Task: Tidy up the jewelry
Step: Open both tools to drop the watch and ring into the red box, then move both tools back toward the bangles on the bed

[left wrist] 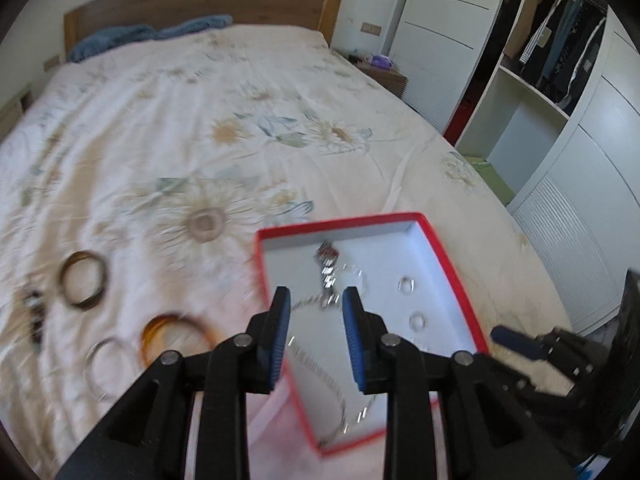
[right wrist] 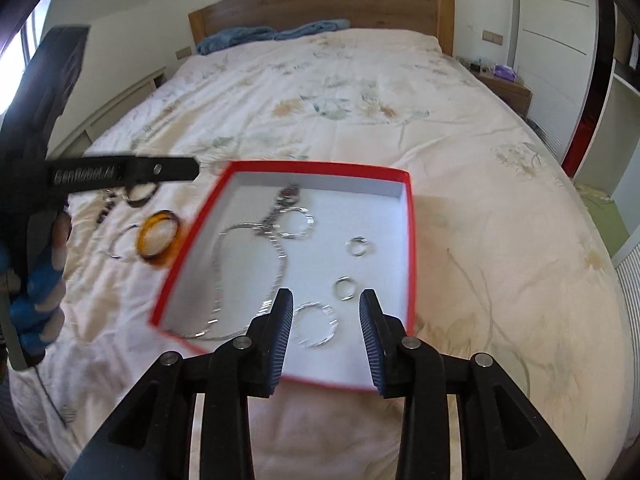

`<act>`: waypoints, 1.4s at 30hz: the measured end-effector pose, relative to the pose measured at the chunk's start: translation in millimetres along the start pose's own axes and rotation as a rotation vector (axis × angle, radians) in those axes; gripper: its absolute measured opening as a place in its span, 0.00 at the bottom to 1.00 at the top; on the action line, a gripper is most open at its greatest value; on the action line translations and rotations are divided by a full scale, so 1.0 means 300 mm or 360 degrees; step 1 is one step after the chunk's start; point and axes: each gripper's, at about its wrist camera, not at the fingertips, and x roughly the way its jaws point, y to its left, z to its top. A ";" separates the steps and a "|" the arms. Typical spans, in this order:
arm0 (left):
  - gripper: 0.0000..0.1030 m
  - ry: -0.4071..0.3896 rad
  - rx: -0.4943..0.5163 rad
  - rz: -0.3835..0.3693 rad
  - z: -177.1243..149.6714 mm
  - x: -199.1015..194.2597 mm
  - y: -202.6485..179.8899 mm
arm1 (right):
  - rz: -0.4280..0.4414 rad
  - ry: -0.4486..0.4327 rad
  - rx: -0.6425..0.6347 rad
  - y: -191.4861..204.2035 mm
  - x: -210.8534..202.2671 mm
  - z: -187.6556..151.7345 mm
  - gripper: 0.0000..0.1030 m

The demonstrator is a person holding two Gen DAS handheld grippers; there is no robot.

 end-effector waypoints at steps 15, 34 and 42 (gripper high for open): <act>0.25 -0.0204 0.0021 0.0277 -0.306 -0.561 0.067 | 0.0125 -0.0180 -0.0069 0.351 -0.370 -0.097 0.35; 0.33 -0.0390 -0.0045 0.0475 -0.553 -0.944 0.147 | 0.0266 -0.0369 -0.0264 0.681 -0.644 -0.181 0.39; 0.33 -0.0352 -0.0208 0.0538 -0.615 -0.921 0.313 | 0.0272 -0.0345 -0.0298 0.712 -0.621 -0.182 0.41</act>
